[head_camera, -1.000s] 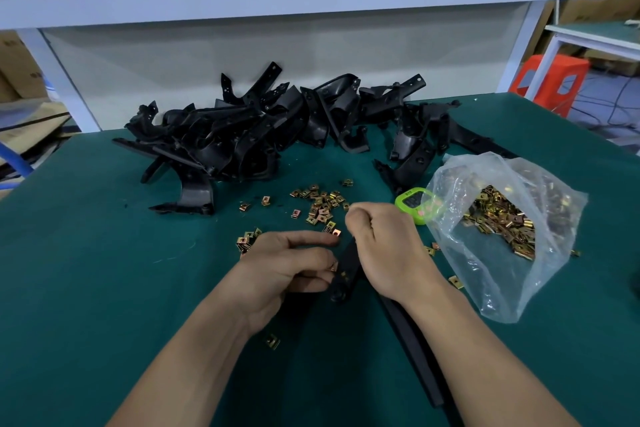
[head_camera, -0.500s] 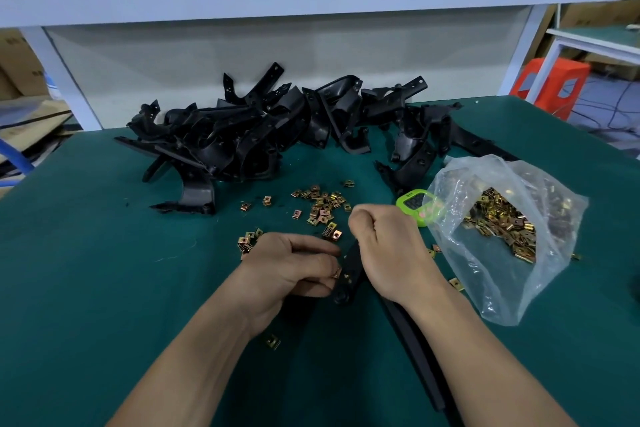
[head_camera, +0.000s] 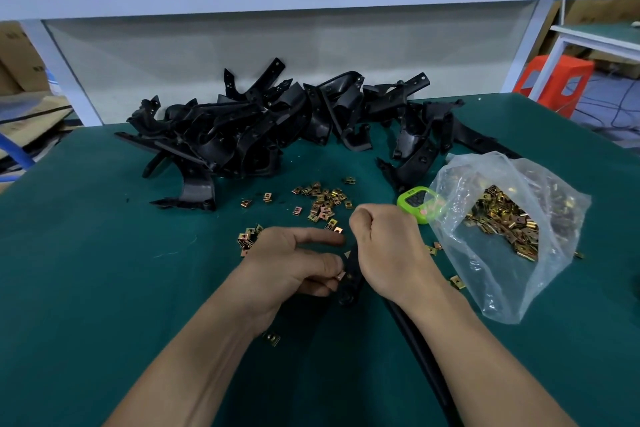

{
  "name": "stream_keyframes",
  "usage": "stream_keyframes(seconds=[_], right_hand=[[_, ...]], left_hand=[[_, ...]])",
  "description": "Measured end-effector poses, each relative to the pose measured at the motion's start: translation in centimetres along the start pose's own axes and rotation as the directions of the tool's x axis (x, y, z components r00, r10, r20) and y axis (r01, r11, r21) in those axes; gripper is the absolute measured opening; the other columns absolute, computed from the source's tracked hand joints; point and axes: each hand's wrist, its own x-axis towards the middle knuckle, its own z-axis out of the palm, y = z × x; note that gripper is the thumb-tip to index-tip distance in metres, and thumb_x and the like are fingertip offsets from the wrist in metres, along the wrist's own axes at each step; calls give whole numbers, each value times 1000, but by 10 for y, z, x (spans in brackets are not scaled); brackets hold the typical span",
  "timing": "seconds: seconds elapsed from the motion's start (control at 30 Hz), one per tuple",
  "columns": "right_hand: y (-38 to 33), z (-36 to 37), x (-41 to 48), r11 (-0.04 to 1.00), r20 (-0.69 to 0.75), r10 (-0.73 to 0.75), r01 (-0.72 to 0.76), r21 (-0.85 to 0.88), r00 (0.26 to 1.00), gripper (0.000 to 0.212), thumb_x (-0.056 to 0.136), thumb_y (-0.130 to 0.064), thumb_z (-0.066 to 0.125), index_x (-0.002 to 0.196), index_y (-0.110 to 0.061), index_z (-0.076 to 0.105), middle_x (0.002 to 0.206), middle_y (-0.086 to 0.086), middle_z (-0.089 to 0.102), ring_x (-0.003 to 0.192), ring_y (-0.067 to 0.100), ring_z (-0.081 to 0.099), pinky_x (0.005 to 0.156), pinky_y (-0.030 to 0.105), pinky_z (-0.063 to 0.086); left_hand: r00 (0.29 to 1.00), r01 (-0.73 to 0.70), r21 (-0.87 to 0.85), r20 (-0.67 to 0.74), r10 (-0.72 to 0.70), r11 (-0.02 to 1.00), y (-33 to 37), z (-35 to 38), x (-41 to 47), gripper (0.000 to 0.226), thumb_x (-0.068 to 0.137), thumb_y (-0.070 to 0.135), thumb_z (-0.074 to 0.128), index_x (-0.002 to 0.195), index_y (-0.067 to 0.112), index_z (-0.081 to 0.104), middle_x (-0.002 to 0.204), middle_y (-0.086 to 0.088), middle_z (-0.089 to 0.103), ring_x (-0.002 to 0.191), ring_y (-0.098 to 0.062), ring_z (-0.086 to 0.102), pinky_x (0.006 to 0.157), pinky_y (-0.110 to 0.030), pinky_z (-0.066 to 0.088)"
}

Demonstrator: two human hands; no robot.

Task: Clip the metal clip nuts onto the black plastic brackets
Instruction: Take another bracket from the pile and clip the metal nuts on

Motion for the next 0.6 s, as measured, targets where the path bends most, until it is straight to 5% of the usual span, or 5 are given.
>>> stream_keyframes(seconds=[0.33, 0.6], right_hand=[[3, -1, 8, 998, -32, 56, -56, -8, 998, 38, 93, -7, 39, 60, -21, 25, 51, -10, 28, 53, 11, 21, 41, 24, 24], [3, -1, 6, 998, -80, 59, -60, -12, 995, 38, 90, -4, 39, 59, -21, 24, 49, -12, 32, 51, 11, 24, 40, 21, 26]], left_hand=[[975, 7, -215, -216, -54, 977, -8, 22, 4, 26, 82, -4, 77, 103, 11, 76, 72, -10, 75, 55, -15, 68, 52, -23, 55], [983, -37, -67, -184, 24, 997, -8, 22, 0, 20, 86, 2, 78, 102, 13, 76, 79, -12, 78, 65, -16, 71, 59, -23, 56]])
